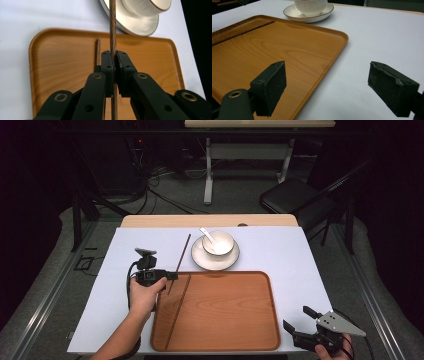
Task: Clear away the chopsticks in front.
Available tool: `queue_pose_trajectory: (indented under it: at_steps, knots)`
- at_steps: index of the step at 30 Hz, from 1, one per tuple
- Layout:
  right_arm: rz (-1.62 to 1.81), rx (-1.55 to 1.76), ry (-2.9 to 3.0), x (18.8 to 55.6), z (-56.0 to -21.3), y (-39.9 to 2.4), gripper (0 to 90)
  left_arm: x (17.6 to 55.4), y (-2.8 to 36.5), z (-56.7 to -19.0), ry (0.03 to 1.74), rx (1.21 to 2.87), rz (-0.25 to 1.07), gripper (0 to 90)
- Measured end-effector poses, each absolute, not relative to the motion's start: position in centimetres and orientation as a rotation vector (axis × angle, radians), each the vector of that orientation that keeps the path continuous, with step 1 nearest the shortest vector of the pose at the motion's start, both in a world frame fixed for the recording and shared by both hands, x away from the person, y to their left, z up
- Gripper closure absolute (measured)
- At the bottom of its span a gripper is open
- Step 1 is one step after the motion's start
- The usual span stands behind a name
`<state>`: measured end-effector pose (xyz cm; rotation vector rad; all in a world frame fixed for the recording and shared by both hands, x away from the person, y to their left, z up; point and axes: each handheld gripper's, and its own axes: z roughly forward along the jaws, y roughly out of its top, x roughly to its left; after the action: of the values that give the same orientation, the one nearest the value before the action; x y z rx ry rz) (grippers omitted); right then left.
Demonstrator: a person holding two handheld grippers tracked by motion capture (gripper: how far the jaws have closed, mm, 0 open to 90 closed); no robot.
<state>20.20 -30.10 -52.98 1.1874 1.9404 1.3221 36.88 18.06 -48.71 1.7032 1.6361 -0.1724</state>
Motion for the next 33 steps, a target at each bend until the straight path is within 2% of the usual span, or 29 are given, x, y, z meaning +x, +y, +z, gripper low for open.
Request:
queue_pose_trajectory:
  at_steps: [19, 33]
  knots:
    - [1.321, 1.174, 1.952, 20.4, -52.9, -29.7, 14.8, 27.8, 20.2, -50.7, 1.621, 1.756, -0.198, 85.1]
    - [1.319, 1.173, 1.954, 20.4, -52.9, -29.7, 14.8, 26.3, 20.1, -52.8, 1.652, 1.804, -0.237, 85.1]
